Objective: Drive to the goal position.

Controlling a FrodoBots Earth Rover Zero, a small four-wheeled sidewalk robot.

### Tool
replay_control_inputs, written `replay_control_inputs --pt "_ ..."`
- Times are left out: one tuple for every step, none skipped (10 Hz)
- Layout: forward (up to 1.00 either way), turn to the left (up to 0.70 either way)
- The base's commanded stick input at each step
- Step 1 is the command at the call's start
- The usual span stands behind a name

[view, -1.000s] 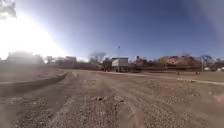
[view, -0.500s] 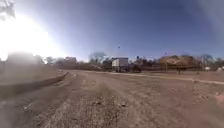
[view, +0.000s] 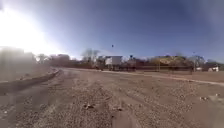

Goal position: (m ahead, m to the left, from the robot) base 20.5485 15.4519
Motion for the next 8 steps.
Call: replay_control_inputs --pt "0.50 0.00" --pt "0.50 0.00" --pt "0.50 0.00" --pt "0.50 0.00" --pt "0.50 0.00" --pt "0.50 0.00" --pt "0.50 0.00" --pt "0.50 0.00"
